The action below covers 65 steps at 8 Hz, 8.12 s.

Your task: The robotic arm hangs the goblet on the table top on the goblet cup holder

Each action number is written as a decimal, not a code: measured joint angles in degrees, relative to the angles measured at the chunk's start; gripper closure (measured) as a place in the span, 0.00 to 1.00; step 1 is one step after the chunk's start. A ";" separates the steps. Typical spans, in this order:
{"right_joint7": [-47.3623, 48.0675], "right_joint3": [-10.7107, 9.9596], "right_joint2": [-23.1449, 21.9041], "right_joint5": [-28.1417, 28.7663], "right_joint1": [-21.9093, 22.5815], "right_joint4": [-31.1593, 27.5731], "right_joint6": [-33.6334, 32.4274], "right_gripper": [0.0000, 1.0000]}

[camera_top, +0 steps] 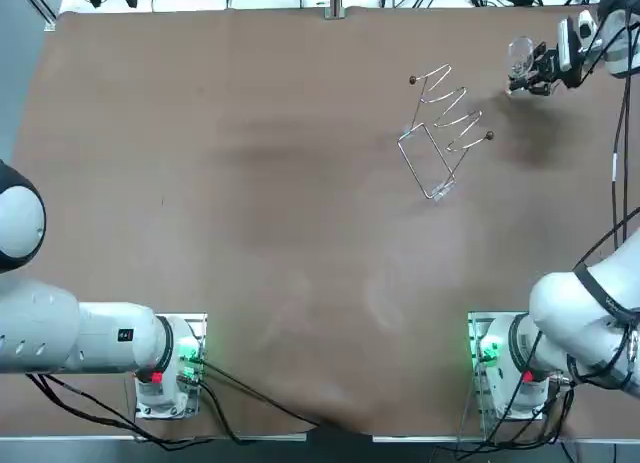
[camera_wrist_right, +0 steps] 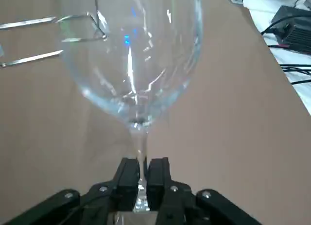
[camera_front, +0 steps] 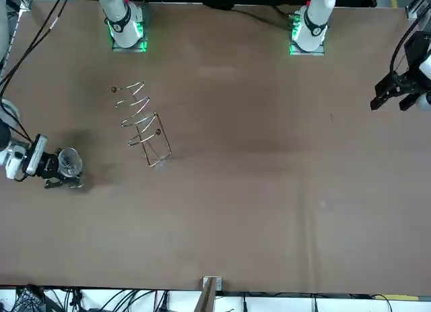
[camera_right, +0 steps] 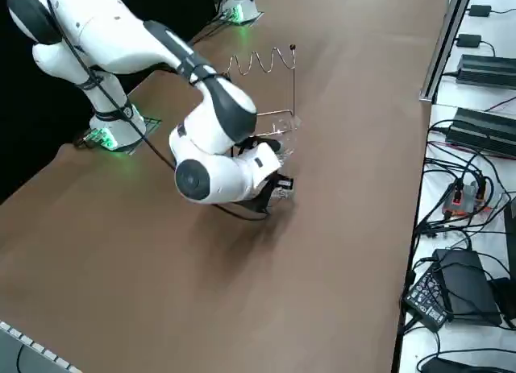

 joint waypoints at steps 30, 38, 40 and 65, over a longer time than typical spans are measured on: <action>128.41 0.47 -15.55 -39.84 19.32 13.85 -40.18 0.89; 154.25 0.50 -9.93 -32.75 26.64 19.06 -43.18 0.89; 158.32 0.52 -9.88 -32.70 28.78 19.83 -43.14 0.89; 173.93 0.21 -6.43 -30.14 35.75 22.83 -37.32 0.89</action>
